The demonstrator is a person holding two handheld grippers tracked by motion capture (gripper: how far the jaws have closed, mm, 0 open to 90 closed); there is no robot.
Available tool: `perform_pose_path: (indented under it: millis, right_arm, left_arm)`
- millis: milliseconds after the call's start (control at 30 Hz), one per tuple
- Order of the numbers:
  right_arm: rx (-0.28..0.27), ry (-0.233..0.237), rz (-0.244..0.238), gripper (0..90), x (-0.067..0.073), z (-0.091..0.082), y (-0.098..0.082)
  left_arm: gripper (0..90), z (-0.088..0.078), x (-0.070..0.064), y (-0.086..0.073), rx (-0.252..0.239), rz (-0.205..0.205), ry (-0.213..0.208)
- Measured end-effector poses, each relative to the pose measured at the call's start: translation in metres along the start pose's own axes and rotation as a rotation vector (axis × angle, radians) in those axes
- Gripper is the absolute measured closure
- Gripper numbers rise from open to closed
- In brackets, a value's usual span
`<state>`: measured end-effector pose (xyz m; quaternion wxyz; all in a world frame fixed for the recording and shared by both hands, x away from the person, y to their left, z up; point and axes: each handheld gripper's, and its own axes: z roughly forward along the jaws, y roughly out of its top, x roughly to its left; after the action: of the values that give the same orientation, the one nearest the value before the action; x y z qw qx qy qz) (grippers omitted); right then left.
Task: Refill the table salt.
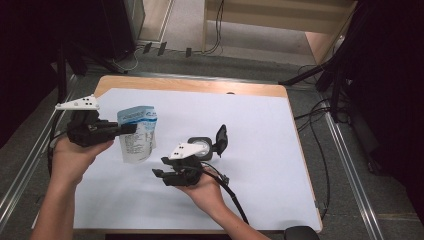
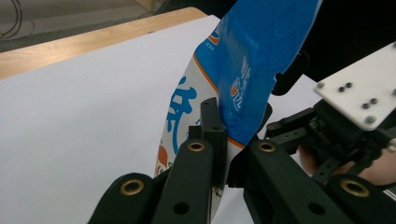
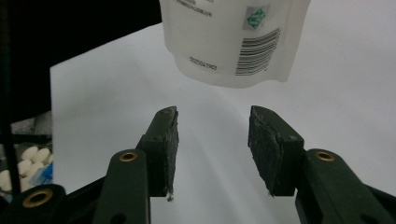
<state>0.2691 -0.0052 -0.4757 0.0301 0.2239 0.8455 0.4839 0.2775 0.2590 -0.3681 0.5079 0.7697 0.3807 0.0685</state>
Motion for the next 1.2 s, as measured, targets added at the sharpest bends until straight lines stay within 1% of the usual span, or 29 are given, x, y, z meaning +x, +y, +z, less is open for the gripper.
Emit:
perform_pose_path:
  millis: [33,100,200,267,367,433,467,567,667,767,800,867,900,933,967,1033,1067,1200]
  right_arm:
    - [0.007,-0.004,0.005,54.2,-0.001,0.003,0.000]
    - [0.015,0.007,0.025,53.5,-0.002,0.008,-0.001]
    - [0.014,-0.004,0.023,52.4,-0.003,0.015,-0.003]
    - [0.014,-0.014,0.026,51.6,-0.004,0.019,-0.004]
    - [0.010,-0.025,0.046,51.6,-0.004,0.026,-0.005]
    - [0.013,-0.051,0.059,52.5,-0.004,0.031,-0.004]
    - [0.012,-0.056,0.061,52.7,-0.004,0.032,-0.004]
    - [-0.006,-0.063,0.088,52.7,-0.005,0.037,-0.005]
    - [-0.019,-0.082,0.089,52.7,-0.007,0.040,-0.006]
    - [-0.034,-0.103,0.081,52.7,-0.008,0.041,-0.007]
    - [-0.042,-0.108,0.067,53.0,-0.008,0.041,-0.007]
    - [-0.038,-0.123,0.044,55.6,-0.006,0.042,-0.007]
    - [-0.041,-0.123,0.035,56.0,-0.005,0.043,-0.007]
    - [-0.044,-0.116,0.033,57.0,-0.004,0.042,-0.008]
    - [-0.036,-0.126,0.034,55.8,-0.003,0.043,-0.008]
    - [-0.029,-0.101,0.039,55.4,-0.003,0.044,-0.009]
    - [-0.028,-0.101,0.028,55.7,-0.002,0.044,-0.010]
    - [-0.028,-0.086,0.019,54.7,0.001,0.042,-0.013]
  left_arm:
    - [90.0,-0.001,-0.001,0.000,0.003,0.007,-0.004]
    - [90.0,-0.002,-0.004,0.001,0.000,0.005,-0.011]
    - [90.0,-0.004,-0.009,0.003,-0.008,0.012,-0.021]
    - [90.0,-0.004,-0.010,0.004,-0.014,0.011,-0.033]
    - [90.0,-0.005,-0.012,0.005,-0.019,0.006,-0.056]
    - [90.0,-0.006,-0.015,0.007,-0.021,0.012,-0.059]
    - [90.0,-0.006,-0.017,0.008,-0.024,0.011,-0.065]
    - [90.0,-0.007,-0.021,0.010,-0.024,0.015,-0.082]
    - [90.0,-0.007,-0.024,0.012,-0.020,0.001,-0.108]
    - [90.0,-0.004,-0.024,0.012,-0.009,-0.014,-0.122]
    - [90.0,-0.003,-0.023,0.012,-0.006,-0.020,-0.129]
    - [90.0,0.002,-0.020,0.011,-0.002,-0.039,-0.133]
    - [90.0,0.004,-0.019,0.010,0.004,-0.037,-0.127]
    - [90.0,0.007,-0.019,0.009,0.009,-0.035,-0.105]
    - [90.0,0.009,-0.018,0.009,0.016,-0.039,-0.109]
    - [90.0,0.013,-0.019,0.010,0.022,-0.033,-0.118]
    - [90.0,0.015,-0.019,0.010,0.020,-0.032,-0.111]
    - [90.0,0.022,-0.020,0.012,0.020,-0.021,-0.102]
